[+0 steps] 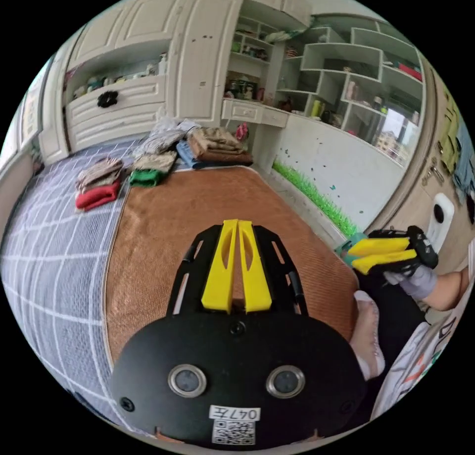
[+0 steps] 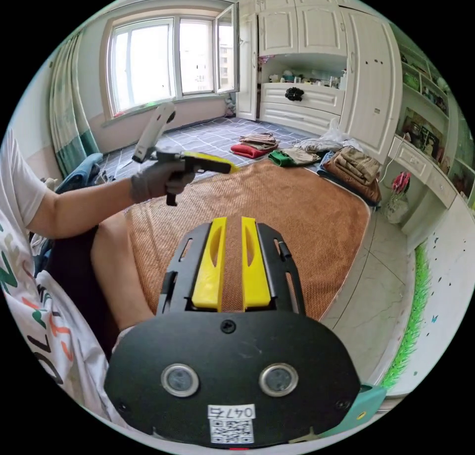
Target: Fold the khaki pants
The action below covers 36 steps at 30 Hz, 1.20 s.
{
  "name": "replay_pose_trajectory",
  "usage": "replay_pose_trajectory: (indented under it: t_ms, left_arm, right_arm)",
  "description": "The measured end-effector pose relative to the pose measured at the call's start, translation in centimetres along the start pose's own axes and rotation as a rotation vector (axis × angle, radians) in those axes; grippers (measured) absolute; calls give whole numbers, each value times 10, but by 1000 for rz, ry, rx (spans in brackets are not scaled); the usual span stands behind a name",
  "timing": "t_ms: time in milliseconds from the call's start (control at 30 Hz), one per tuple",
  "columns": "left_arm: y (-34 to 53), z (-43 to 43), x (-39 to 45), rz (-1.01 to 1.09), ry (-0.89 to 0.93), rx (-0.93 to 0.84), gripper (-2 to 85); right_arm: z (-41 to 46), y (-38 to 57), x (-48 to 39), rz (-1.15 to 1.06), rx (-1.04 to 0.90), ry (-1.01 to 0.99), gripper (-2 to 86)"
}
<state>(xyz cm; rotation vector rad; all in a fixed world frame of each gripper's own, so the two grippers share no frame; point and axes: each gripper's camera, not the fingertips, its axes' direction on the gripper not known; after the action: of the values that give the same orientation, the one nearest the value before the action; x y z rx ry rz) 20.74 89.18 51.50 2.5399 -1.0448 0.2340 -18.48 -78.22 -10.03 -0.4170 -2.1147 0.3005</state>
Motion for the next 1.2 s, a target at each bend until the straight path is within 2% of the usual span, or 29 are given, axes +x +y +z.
replay_pose_trajectory:
  t_ms: [67,133,200,333,467,700,767,900,1033,1200]
  left_arm:
    - [28,82,-47,-172,-39,-45,-10]
    - [34,135,-75,-293,-3,-88,-10]
    - [26,175,-88,-319,69,-86,-10]
    - [17,262,-93,-307,90,-92,-10]
    - [27,370,-96,-346,168,-196,-10]
    - [31,500,-110,-458,352,-241,-10]
    - [36,540,-111,-502,399,-230,-10]
    - [39,589,-101,-508,412,-225,-10]
    - [45,638,-88,-539,429,-209,-10]
    - [52,689,-68,-555,456,-212,-10]
  right_arm:
    - [35,-35,28,-14,-16,55,33]
    - [66,-65,53,-54,-22,120,43]
    - [99,-100,82,-101,-10,195,52]
    - [181,-192,179,-121,28,418,93]
    - [276,-290,286,-76,-71,545,138]
    - [414,-399,365,-160,-253,585,171]
    - [466,-413,385,-200,-425,606,160]
    - [488,-429,416,-73,-452,513,140]
    - [483,-437,446,-72,-437,401,124]
    - [498,-451,463,-130,-494,416,93]
